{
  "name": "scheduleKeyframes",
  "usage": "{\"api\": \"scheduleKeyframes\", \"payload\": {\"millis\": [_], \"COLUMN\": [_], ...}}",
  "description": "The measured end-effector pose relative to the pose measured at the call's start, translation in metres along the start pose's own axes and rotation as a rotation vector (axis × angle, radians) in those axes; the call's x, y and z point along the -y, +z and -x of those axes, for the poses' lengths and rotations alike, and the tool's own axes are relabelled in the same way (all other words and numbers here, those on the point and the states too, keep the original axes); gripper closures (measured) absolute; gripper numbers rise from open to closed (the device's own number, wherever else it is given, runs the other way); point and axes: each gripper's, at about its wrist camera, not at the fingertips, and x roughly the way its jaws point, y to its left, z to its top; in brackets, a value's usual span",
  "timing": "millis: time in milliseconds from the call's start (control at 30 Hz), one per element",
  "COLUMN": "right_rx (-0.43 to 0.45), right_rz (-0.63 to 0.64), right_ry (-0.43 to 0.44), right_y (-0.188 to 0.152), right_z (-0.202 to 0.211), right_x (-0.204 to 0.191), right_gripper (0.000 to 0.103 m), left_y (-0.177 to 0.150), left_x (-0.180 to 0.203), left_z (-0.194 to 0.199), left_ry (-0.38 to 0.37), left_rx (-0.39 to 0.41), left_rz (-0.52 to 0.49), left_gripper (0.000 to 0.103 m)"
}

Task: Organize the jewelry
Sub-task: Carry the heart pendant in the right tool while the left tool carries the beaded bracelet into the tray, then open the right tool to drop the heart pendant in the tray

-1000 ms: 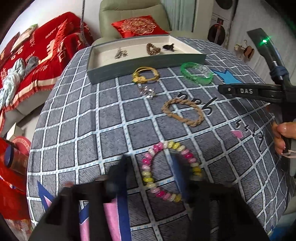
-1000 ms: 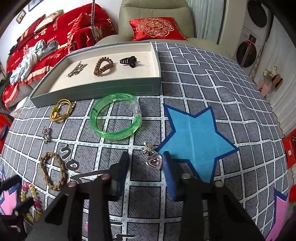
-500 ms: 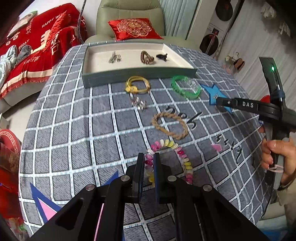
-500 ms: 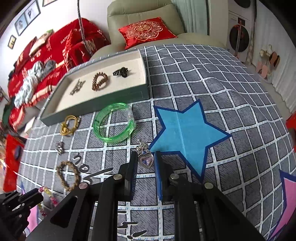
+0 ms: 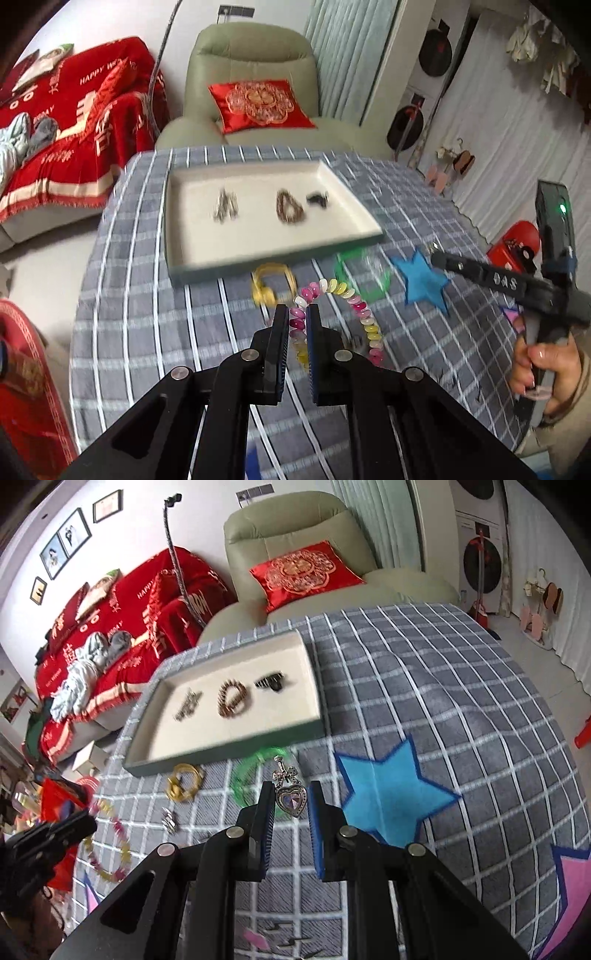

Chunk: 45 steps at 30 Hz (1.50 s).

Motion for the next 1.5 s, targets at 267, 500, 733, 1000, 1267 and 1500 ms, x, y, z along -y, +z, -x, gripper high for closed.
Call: {"api": "scheduleKeyframes", "payload": {"millis": [267, 500, 733, 1000, 1267, 1500], "right_rx": [0.004, -0.045, -0.139, -0.186, -0.166, -0.169], "right_rz": [0.029, 0.046, 0.017, 0.011, 0.054, 0.065], "right_ry": [0.007, -0.013, -0.024, -0.049, -0.091, -0.089], "right_y": [0.045, 0.076, 0.085, 0.09, 0.102, 0.099], "right_z": [-0.025, -0.076, -0.134, -0.175, -0.189, -0.187], "right_x": [-0.025, -0.039, -0.034, -0.032, -0.04, -0.046], "right_gripper": [0.084, 0.084, 0.084, 0.084, 0.083, 0.05], "left_y": [0.06, 0.094, 0.098, 0.103, 0.103, 0.099], "left_x": [-0.032, -0.061, -0.068, -0.079, -0.08, -0.077], "left_z": [-0.036, -0.088, -0.136, -0.17, -0.181, -0.174], "left_ry": [0.014, 0.047, 0.086, 0.145, 0.204, 0.191], "left_rx": [0.042, 0.003, -0.086, -0.158, -0.164, -0.136], "left_rz": [0.04, 0.055, 0.032, 0.011, -0.033, -0.03], "left_gripper": [0.077, 0.077, 0.077, 0.077, 0.077, 0.077]}}
